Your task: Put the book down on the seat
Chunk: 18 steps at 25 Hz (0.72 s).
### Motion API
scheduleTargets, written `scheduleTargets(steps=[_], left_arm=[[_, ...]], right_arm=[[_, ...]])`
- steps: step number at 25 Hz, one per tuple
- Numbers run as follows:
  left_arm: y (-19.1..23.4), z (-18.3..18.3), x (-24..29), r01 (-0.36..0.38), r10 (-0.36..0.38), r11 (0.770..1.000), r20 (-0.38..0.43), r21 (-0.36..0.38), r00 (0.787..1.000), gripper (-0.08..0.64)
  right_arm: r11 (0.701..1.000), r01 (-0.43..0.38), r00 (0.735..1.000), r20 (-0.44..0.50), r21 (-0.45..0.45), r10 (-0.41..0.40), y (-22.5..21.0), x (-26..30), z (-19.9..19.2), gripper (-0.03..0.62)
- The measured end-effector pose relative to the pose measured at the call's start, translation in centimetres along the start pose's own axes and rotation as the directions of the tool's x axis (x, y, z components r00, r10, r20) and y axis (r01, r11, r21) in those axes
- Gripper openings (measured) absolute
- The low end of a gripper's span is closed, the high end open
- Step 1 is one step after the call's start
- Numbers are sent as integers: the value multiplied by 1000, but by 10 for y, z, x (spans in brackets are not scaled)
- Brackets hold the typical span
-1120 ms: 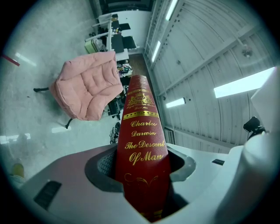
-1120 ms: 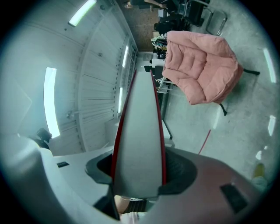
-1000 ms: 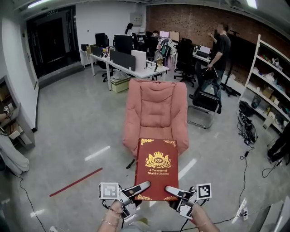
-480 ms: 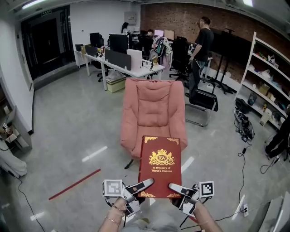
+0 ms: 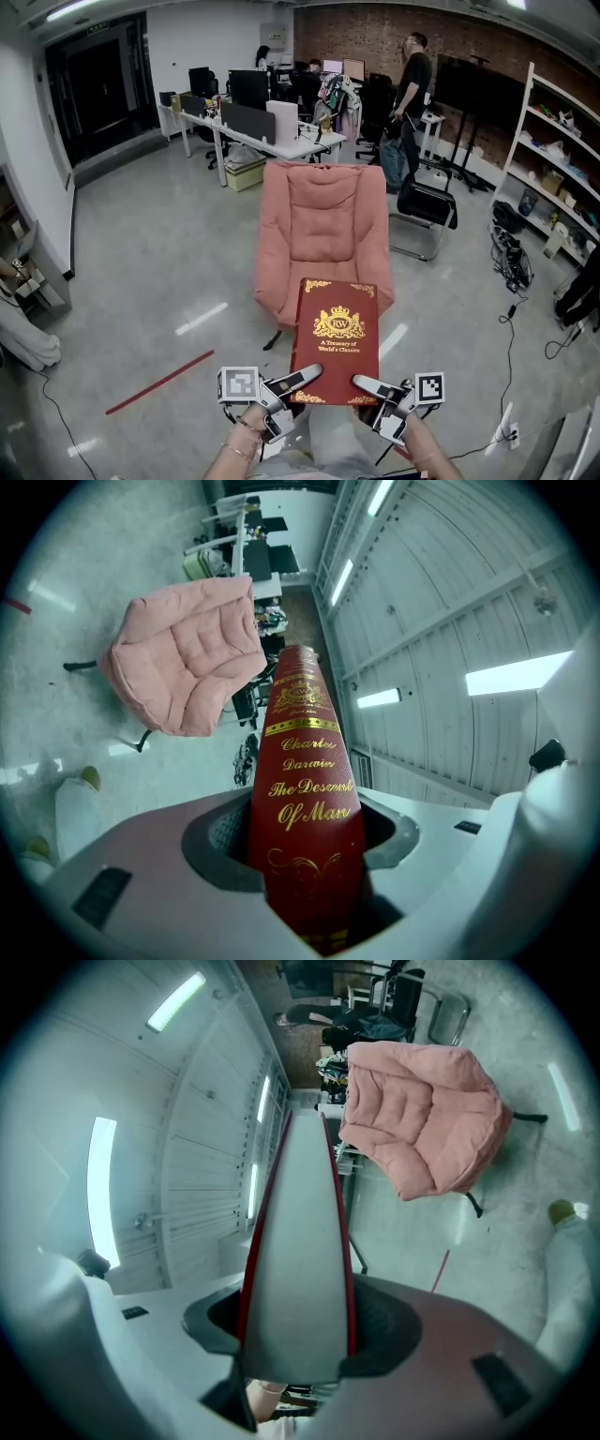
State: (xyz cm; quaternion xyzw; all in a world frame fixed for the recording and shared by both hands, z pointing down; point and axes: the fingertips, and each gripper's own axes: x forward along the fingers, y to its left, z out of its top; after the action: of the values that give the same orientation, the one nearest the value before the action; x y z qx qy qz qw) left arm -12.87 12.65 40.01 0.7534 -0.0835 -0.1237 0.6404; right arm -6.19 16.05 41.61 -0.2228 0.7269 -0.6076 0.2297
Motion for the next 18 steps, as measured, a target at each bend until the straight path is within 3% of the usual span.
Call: scheduleTargets(steps=[8, 12, 18], left_arm=[[10, 23, 21, 7, -7, 1000, 13, -7, 1000, 241], [24, 40, 40, -19, 19, 1000, 9, 15, 1000, 241], [30, 65, 75, 2, -2, 1000, 24, -15, 1000, 241]], right_arm=[[1000, 3, 1000, -6, 5, -3, -11, 7, 31, 255], [1000, 4, 1000, -9, 18, -4, -18, 8, 57, 255], [1000, 1, 1000, -23, 16, -1, -32, 11, 100, 255]])
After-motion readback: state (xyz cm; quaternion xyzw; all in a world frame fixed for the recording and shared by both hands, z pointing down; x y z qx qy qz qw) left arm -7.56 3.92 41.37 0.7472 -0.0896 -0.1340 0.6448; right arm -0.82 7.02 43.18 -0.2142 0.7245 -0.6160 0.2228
